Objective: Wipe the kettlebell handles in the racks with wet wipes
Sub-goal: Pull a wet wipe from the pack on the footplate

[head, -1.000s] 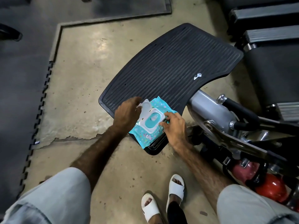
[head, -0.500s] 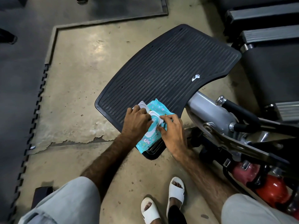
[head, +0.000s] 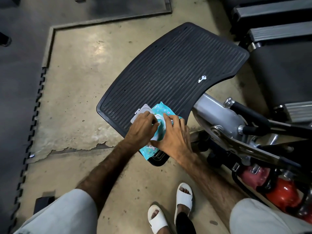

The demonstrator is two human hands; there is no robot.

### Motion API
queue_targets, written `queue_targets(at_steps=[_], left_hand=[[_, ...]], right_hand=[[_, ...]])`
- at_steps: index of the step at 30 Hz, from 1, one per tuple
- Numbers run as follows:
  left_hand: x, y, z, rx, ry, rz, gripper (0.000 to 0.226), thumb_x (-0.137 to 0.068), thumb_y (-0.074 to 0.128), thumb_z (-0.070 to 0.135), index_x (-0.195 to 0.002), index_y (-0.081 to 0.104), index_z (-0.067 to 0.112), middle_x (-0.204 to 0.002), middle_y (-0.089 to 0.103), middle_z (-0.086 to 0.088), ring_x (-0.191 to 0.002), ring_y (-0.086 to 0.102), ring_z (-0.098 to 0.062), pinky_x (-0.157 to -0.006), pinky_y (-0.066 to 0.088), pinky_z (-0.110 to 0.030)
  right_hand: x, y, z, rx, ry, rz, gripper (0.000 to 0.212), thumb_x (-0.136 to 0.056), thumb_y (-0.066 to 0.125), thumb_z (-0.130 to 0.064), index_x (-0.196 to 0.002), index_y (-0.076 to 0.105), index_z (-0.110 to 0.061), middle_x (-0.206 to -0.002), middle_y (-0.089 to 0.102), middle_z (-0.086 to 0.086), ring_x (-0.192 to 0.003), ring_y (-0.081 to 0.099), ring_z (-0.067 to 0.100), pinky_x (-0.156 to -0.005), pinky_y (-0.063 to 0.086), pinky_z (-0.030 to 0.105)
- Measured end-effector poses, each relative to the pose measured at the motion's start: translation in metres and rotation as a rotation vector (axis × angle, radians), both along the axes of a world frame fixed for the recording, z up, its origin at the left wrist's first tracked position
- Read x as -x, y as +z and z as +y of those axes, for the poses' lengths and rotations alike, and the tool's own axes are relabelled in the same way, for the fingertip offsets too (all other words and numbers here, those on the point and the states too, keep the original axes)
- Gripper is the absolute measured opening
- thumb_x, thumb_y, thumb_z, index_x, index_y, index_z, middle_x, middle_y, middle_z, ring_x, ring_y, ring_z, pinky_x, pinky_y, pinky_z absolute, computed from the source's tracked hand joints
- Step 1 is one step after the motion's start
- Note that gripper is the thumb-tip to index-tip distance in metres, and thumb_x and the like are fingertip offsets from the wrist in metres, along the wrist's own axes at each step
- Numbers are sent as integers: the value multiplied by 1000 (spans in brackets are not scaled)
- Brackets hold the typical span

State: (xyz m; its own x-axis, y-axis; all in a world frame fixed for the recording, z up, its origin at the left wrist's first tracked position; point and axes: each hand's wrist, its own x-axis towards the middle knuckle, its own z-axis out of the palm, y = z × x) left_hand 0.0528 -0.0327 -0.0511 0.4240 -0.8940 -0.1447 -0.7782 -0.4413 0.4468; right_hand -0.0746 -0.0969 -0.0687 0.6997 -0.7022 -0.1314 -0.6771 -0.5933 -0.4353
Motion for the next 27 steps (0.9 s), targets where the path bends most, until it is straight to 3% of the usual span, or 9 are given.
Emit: queue_targets(at_steps=[3, 7, 12, 18, 23, 25, 27], left_hand=[[-2, 0, 2, 12, 16, 54, 16, -93, 54, 26, -90, 60, 11, -94, 57, -4, -89, 51, -21, -80, 47, -40], [-1, 1, 2, 37, 88, 83, 22, -91, 57, 32, -93, 62, 11, -93, 60, -3, -87, 55, -19, -78, 49, -38], [3, 1, -5, -53, 38, -27, 25, -91, 57, 34, -90, 68, 11, -84, 53, -1, -82, 56, -22, -64, 42, -34], [-7, 10, -8, 57, 270, 183, 17, -90, 57, 37, -87, 61, 21, -91, 69, 2, -81, 64, -19, -73, 53, -37], [-13, 16, -1, 124, 250, 208, 25, -92, 56, 38, -101, 57, 15, -99, 68, -2, -85, 64, -16, -76, 55, -36], [-10, 15, 2, 77, 215, 260, 37, -88, 61, 40, -116, 52, 17, -108, 66, -3, -92, 64, -19, -81, 54, -38], [-7, 7, -1, 2, 113, 172, 43, -87, 64, 34, -125, 54, 16, -112, 65, -5, -94, 64, -22, -81, 53, -36]], right_hand=[[-3, 1, 1, -6, 18, 56, 117, -60, 71, -73, -151, 21, -21, -140, 40, 2, -123, 39, 24, -103, 39, 40], [-3, 0, 5, 22, 7, 22, 120, -58, 73, -67, -153, 15, -21, -139, 40, 3, -123, 40, 24, -98, 41, 41], [-2, -1, 8, 33, -8, 4, 123, -57, 74, -66, -154, 12, -23, -138, 41, 3, -119, 41, 23, -95, 44, 40], [0, 2, 7, 3, -13, 5, 126, -58, 77, -67, -155, 10, -22, -136, 42, 4, -117, 43, 23, -97, 43, 38], [-1, 6, 8, -43, -11, 11, 125, -61, 77, -66, -155, 8, -23, -141, 38, 5, -122, 40, 23, -101, 40, 39], [-1, 8, 8, -45, -6, 16, 124, -62, 77, -65, -155, 7, -22, -141, 37, 6, -123, 39, 24, -101, 40, 39], [-1, 8, 8, -50, -1, 28, 124, -64, 76, -65, -155, 5, -22, -142, 36, 7, -123, 39, 25, -102, 39, 39]])
